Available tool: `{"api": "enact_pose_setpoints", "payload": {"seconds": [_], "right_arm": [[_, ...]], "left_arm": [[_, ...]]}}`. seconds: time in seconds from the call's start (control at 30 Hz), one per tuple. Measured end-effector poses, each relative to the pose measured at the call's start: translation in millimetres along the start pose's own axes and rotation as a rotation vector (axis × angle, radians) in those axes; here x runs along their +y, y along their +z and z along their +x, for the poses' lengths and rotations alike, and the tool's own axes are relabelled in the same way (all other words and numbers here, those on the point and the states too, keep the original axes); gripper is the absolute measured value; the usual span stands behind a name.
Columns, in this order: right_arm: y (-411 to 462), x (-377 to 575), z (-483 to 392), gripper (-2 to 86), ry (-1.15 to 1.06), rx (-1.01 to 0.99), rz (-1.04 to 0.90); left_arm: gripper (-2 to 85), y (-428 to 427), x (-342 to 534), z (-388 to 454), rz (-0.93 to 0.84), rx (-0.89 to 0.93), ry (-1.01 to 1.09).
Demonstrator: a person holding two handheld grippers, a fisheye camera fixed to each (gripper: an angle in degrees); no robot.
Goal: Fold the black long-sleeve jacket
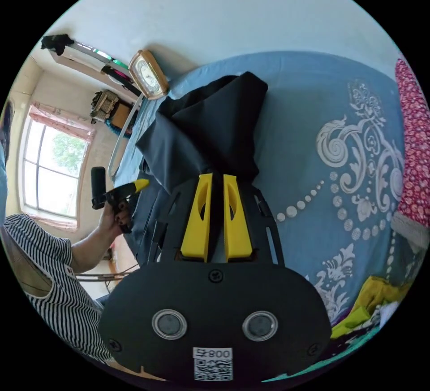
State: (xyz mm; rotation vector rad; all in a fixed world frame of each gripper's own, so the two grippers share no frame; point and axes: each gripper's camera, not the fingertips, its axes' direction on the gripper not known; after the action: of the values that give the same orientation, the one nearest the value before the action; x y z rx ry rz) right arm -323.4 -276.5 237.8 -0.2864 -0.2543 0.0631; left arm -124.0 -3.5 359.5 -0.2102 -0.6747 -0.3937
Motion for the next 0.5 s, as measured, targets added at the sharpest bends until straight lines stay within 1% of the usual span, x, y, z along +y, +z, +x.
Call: {"api": "enact_pose_setpoints", "payload": {"seconds": [0.07, 0.1, 0.13, 0.17, 0.2, 0.27, 0.37, 0.43, 0.5], "right_arm": [[-13.4, 11.4, -21.4, 1.0, -0.007, 0.034, 0.064], [-19.0, 17.3, -39.8, 0.7, -0.032, 0.038, 0.107], [-19.0, 20.4, -60.7, 0.4, -0.068, 0.032, 0.132], [-16.9, 20.7, -71.9, 0.4, -0.090, 0.029, 0.134], [-8.9, 19.2, -94.9, 0.2, -0.140, 0.029, 0.123], [10.3, 16.5, -128.0, 0.1, -0.206, 0.062, 0.106], [61.4, 13.7, -170.0, 0.1, -0.302, 0.166, 0.014], [111.9, 16.0, -188.6, 0.1, -0.335, 0.274, -0.151], [134.7, 25.2, -199.2, 0.1, -0.355, 0.355, -0.189]], "left_arm": [[1.2, -14.9, -10.5, 6.5, 0.034, -0.124, 0.058], [1.1, -17.9, -12.3, 8.3, 0.043, -0.160, 0.073], [0.8, -21.7, -14.9, 11.2, 0.052, -0.239, 0.096], [0.6, -21.7, -16.8, 12.5, 0.038, -0.314, 0.113], [0.5, -19.9, -17.6, 12.5, 0.017, -0.350, 0.126], [0.4, -6.5, -17.6, 8.7, -0.097, -0.448, 0.148], [0.4, 0.3, -9.5, 6.2, -0.108, -0.496, 0.178], [0.4, -4.0, -5.2, 6.3, -0.103, -0.517, 0.201], [0.3, -11.1, 0.4, 1.3, -0.085, -0.500, 0.198]]}}
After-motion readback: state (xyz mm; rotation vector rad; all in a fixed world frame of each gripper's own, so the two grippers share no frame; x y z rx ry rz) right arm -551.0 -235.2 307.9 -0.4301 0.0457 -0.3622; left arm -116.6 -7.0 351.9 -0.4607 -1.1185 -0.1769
